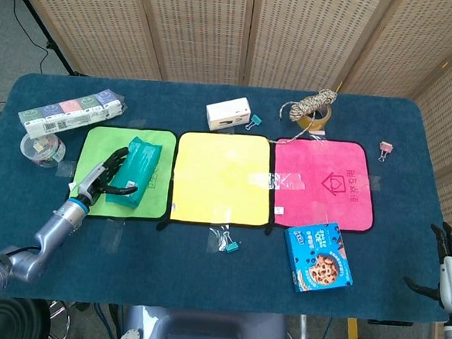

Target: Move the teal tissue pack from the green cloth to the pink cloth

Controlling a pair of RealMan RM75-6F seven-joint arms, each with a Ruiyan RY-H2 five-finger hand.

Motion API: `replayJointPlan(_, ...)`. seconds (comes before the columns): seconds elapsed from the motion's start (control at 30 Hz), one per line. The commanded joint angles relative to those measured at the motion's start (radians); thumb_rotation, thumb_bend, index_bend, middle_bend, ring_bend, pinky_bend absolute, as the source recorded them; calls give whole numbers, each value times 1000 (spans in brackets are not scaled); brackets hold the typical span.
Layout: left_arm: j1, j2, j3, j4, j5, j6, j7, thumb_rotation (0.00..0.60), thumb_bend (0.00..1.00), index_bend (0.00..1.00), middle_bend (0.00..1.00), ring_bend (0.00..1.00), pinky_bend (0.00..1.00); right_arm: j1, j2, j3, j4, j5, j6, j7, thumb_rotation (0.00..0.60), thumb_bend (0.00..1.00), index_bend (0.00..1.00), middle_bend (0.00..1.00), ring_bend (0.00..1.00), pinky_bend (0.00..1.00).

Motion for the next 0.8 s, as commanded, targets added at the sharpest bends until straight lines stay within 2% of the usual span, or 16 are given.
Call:
replayJointPlan(0.03, -14, -19, -11, -13, -8, -3, 23, 600, 0, 0, 0, 0, 0, 0, 2, 0, 1, 2, -2, 4, 600, 0, 0, 0, 0, 0)
replayJointPlan(0.4, -59, -75, -61, -57, -62, -24, 118, 600, 0, 0, 0, 0, 0, 1, 10, 1, 4, 13, -12, 22, 600, 0, 0, 0, 0, 0)
replayJointPlan(0.8, -125, -119, -116, -80, -121, -94, 225, 600, 0, 0, 0, 0, 0, 3, 15, 1, 6, 22, -21, 34, 600, 0, 0, 0, 0, 0)
